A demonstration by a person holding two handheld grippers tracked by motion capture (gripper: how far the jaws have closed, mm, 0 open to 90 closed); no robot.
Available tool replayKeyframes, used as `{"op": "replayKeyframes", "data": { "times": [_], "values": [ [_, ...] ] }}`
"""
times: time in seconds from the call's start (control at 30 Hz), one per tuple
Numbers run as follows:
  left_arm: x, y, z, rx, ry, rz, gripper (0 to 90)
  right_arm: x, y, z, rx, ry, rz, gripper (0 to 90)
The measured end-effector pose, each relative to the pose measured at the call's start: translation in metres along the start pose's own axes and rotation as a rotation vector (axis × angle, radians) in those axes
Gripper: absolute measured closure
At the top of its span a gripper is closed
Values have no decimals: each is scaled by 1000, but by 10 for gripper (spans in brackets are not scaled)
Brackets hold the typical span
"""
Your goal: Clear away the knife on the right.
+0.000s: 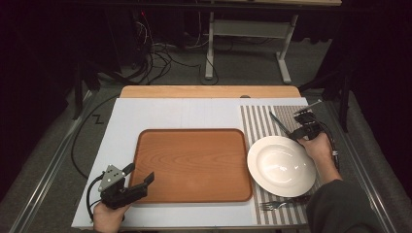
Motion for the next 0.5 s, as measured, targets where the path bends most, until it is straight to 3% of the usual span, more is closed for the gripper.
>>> {"op": "replayKeyframes", "data": {
  "times": [0.5],
  "values": [
    [0,0,0,4,-3,-1,229,1,1,1,19,-1,16,775]
  ]
}}
Point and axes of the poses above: each handheld gripper's, and its own axes: x roughly backward along the jaws, z roughly out of its underside, y roughly to its left, the point moved 9 cm from there along -x, roughly forward along the jaws, and after that the axes turned 2 degrees about z, right-handed, at the moved point
